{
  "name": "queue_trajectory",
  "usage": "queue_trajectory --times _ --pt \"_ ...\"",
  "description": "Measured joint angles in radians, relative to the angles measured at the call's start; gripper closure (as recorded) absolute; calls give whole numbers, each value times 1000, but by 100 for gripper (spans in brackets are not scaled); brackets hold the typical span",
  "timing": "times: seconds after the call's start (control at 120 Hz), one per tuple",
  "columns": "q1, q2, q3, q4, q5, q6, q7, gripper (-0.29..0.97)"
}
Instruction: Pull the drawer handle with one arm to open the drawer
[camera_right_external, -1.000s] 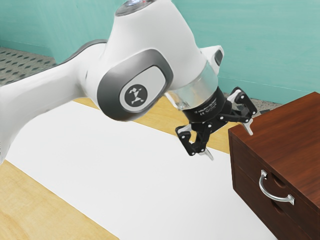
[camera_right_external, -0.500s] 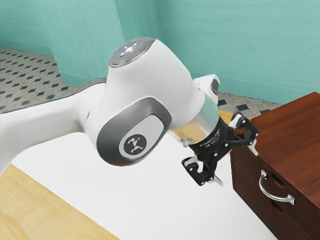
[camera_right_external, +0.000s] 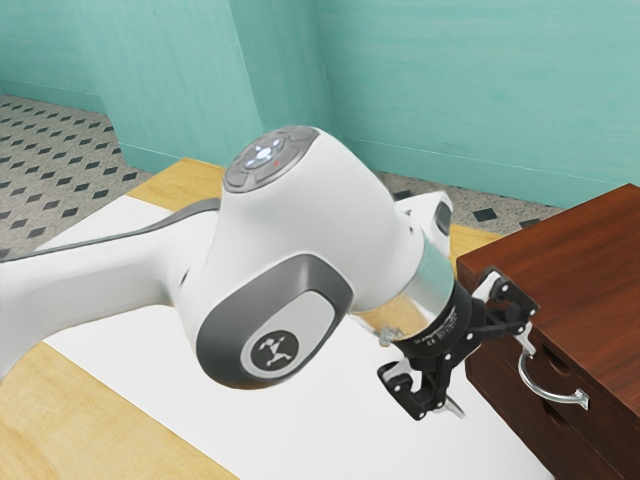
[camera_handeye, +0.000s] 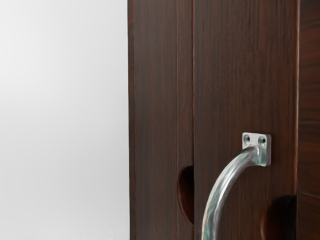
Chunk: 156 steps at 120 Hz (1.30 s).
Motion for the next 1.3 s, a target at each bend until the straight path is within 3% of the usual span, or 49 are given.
queue_trajectory --times 0.3,0.733,1.3 --pt "2 3 -19 -29 -7 41 -17 2" --pt "2 3 -29 -55 -9 86 -31 17" --pt "6 34 -29 -54 -9 125 -39 21"
